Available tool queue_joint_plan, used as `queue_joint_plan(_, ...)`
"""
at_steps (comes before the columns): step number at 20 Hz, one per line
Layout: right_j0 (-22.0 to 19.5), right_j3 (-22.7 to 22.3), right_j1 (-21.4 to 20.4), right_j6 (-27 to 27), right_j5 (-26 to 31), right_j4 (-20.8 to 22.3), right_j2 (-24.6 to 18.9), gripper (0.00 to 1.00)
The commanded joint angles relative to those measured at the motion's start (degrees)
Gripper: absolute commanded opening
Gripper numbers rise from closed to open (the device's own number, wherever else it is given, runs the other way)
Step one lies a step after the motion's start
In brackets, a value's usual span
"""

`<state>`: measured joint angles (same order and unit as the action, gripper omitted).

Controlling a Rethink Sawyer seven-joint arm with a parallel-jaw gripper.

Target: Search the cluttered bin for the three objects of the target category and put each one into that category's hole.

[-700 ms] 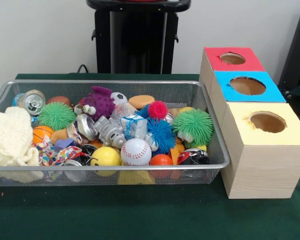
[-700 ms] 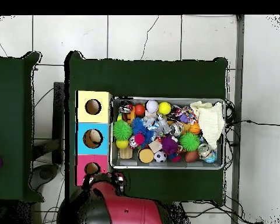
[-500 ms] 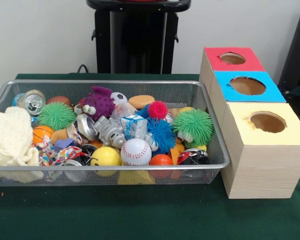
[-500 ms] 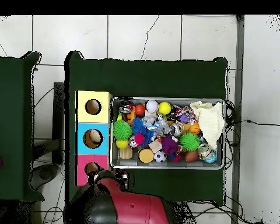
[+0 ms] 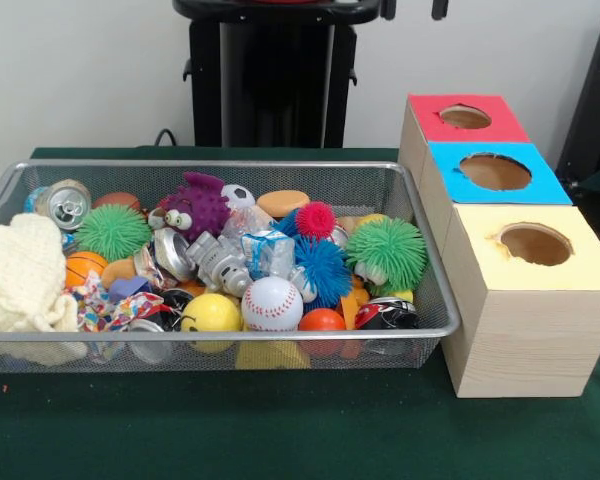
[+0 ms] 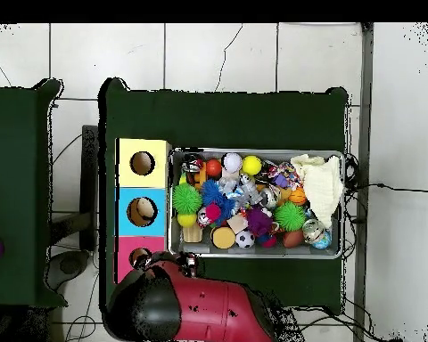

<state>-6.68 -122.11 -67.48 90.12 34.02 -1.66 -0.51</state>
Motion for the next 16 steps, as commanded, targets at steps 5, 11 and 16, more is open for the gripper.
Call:
queue_joint_plan(5, -1.47, 5.06, 6.96, 3.03, -1.82, 3.45, -3.73, 1.0)
queue_joint_plan(11, -3.08, 7.15, 9.2, 1.84, -2.95, 4.89, -3.53, 1.0)
queue_joint_plan(16, -7.3, 4.36, 7.24, -1.95, -3.39, 3.27, -6.77, 1.0)
